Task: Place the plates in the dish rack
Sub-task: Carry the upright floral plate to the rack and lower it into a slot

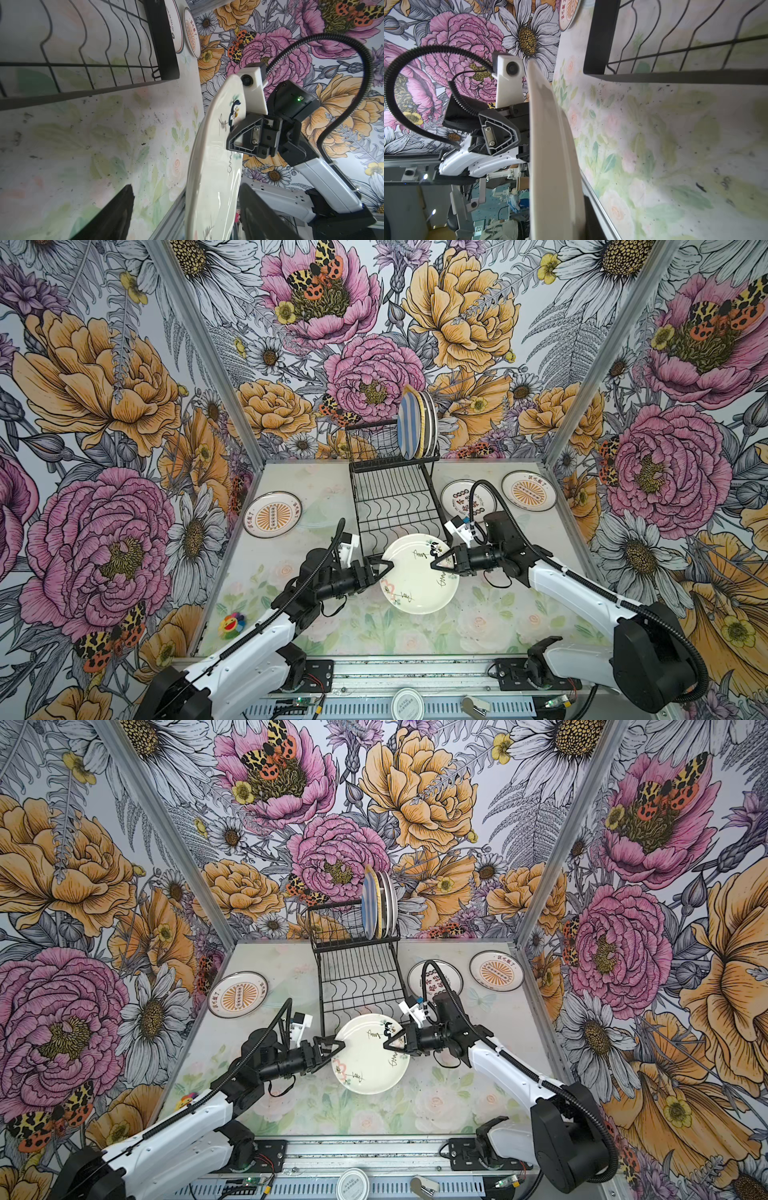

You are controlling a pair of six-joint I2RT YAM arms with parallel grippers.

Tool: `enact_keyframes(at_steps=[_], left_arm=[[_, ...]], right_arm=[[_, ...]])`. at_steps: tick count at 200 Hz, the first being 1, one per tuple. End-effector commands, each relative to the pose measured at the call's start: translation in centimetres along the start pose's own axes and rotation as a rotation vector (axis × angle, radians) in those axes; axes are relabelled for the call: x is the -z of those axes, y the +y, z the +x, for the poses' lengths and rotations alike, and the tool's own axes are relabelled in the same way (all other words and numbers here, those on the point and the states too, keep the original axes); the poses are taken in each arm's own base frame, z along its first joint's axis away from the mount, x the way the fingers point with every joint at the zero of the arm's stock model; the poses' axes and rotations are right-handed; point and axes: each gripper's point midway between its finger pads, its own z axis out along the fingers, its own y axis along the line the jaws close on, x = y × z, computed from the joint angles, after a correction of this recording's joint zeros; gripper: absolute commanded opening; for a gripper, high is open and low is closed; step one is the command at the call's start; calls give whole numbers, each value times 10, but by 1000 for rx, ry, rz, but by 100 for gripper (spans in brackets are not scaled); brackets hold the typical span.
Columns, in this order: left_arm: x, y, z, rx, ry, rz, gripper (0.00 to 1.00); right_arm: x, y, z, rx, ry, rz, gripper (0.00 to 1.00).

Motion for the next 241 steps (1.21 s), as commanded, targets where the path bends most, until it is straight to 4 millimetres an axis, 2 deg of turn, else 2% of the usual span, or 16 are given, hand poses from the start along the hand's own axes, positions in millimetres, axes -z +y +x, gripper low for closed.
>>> enact_keyframes(at_steps=[1,32,61,92,153,191,202,241], left_arm=[[21,24,-12,2,-63,-158,86],[41,44,-23,5,-118,-305,89],[43,55,-29,-9,-140,-373,89],[44,58,-41,-45,-173,-415,91],[35,62,-55,-66,-197,-439,95],[33,62,-58,-68,-201,-434,96],[33,63,-59,-66,-204,-435,96],[33,67,-55,-60,-196,-438,97]], right_arm=[[21,32,-45,147,-186,78,0],[37,46,-66,262,-303,327,0],[57,67,-88,345,-402,530,0],[79,97,-119,405,-517,671,0],[89,175,-191,599,-749,877,0],[91,200,-238,637,-866,980,0],[92,212,-250,650,-905,985,0],[85,232,-284,698,-995,1022,0]])
